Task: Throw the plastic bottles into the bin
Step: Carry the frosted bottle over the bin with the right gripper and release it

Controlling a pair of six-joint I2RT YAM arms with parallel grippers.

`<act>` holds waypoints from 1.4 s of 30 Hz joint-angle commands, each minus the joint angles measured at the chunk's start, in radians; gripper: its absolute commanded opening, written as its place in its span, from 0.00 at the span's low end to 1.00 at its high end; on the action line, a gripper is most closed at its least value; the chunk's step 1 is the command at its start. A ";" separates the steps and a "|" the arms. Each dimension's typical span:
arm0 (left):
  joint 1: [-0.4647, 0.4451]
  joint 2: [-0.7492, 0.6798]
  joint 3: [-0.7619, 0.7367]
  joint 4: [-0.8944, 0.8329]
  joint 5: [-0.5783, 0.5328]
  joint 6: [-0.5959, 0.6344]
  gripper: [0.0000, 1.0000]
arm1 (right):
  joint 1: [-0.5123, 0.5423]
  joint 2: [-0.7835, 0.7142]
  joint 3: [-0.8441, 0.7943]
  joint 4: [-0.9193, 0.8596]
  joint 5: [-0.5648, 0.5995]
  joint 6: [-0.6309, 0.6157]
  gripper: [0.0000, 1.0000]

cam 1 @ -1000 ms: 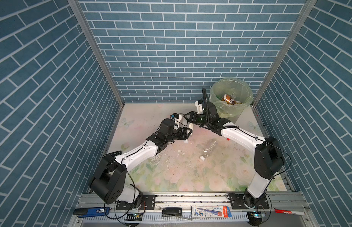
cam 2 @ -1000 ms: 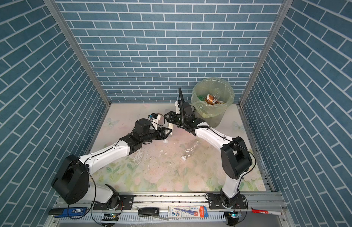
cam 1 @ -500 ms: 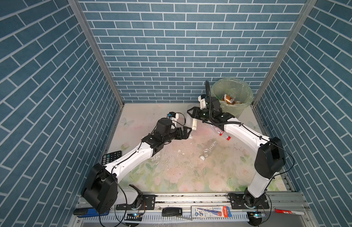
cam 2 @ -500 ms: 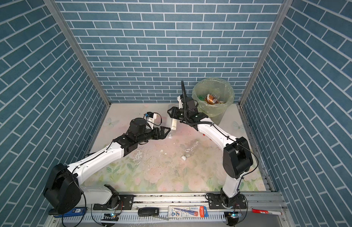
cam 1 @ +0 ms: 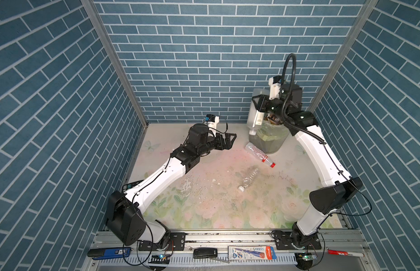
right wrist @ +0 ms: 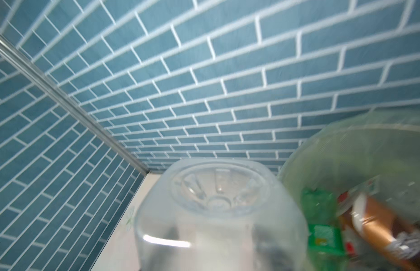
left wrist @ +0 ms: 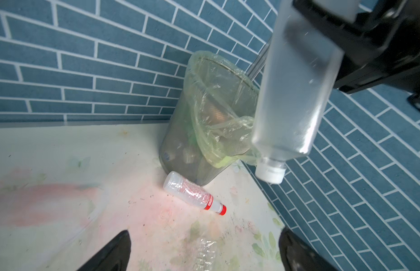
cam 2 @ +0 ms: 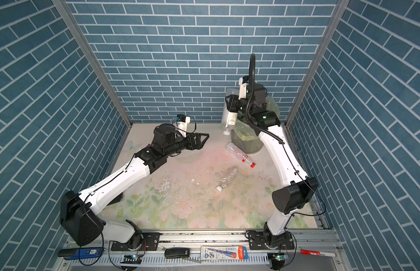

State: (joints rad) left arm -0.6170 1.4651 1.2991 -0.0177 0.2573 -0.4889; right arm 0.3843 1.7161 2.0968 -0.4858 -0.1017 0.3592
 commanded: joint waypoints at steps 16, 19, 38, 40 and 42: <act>-0.043 0.203 0.331 -0.081 0.058 0.111 0.99 | -0.159 0.092 0.405 0.017 0.251 -0.319 0.29; -0.041 0.216 0.340 -0.100 0.065 0.115 0.99 | -0.195 0.199 0.408 -0.040 0.219 -0.285 0.30; -0.041 0.215 0.273 -0.096 0.094 0.074 0.99 | -0.203 0.123 0.230 -0.145 0.193 -0.228 0.99; -0.041 0.212 0.268 -0.096 0.094 0.071 0.99 | -0.203 0.115 0.214 -0.142 0.182 -0.217 0.99; -0.041 0.210 0.262 -0.099 0.093 0.070 0.99 | -0.203 0.105 0.195 -0.133 0.175 -0.206 0.99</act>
State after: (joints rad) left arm -0.6586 1.6794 1.5742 -0.1165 0.3397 -0.4137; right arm 0.1764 1.8038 2.3440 -0.6254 0.1001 0.1165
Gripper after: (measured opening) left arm 0.994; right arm 0.993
